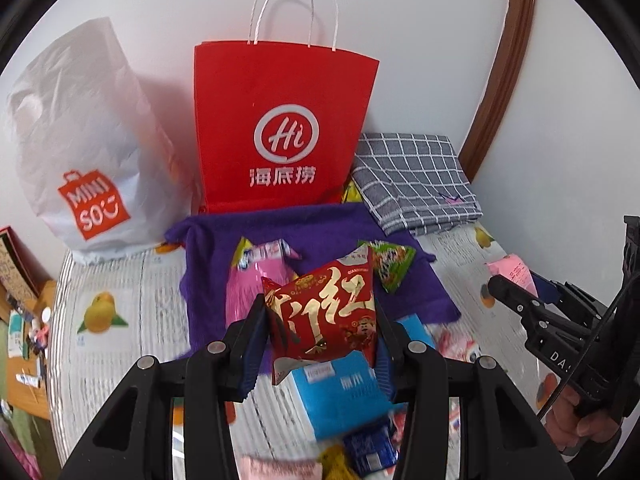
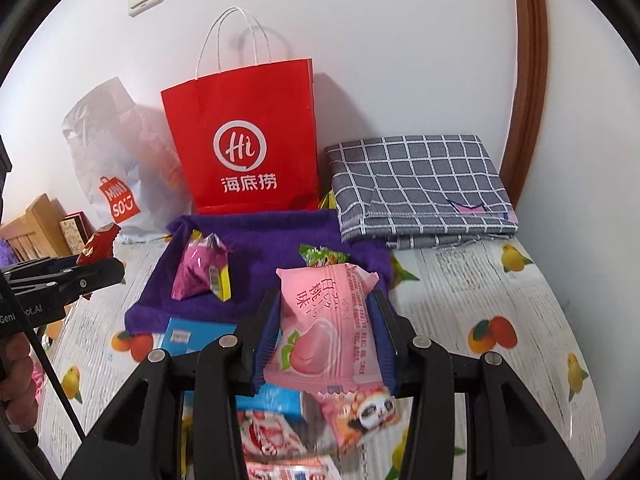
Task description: Organize snacks
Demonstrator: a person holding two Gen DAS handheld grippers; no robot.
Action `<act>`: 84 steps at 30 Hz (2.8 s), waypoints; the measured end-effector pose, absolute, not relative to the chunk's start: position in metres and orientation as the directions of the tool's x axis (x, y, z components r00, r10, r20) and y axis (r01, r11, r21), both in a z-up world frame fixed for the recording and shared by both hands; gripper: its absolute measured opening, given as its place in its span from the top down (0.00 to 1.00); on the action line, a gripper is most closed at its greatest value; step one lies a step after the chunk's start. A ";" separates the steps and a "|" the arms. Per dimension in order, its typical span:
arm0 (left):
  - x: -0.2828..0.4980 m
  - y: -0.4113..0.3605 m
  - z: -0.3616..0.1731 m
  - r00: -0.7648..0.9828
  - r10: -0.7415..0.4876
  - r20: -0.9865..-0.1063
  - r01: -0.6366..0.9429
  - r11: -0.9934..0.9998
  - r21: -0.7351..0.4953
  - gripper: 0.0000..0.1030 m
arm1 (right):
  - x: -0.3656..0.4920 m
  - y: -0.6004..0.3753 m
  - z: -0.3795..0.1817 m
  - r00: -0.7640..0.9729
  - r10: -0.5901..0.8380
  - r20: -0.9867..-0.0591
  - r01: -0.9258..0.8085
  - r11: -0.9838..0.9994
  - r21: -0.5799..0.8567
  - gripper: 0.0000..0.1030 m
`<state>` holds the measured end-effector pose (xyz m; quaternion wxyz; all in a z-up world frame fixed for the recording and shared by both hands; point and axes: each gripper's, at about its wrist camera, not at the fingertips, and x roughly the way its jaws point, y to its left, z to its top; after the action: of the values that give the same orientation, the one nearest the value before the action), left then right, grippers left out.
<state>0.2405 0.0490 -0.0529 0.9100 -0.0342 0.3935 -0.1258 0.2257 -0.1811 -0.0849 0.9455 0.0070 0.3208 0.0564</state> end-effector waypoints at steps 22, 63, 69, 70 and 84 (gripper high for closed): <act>0.329 0.066 -0.093 0.628 -0.235 -0.742 0.136 0.972 -0.193 0.58 | 0.326 -0.178 -0.107 0.778 0.120 -0.616 -0.098 0.993 0.070 0.58; 0.360 0.063 -0.145 0.508 -0.227 -0.831 0.105 0.974 -0.202 0.57 | 0.365 -0.160 -0.178 0.678 0.117 -0.725 -0.154 0.988 0.016 0.57; 0.362 0.062 -0.148 0.496 -0.250 -0.832 0.104 0.968 -0.228 0.57 | 0.369 -0.161 -0.186 0.653 0.104 -0.750 -0.143 0.990 0.013 0.57; 0.362 0.062 -0.149 0.494 -0.254 -0.831 0.105 0.967 -0.233 0.57 | 0.369 -0.162 -0.186 0.652 0.104 -0.751 -0.142 0.990 0.014 0.57; 0.362 0.055 -0.148 0.484 -0.300 -0.822 0.153 0.954 -0.258 0.49 | 0.362 -0.163 -0.171 0.680 0.104 -0.726 -0.134 0.991 0.017 0.38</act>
<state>0.3621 0.0552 -0.1483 0.8582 -0.0748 0.4905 -0.1318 0.3619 -0.1632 -0.1713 0.9163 -0.0189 0.3947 0.0650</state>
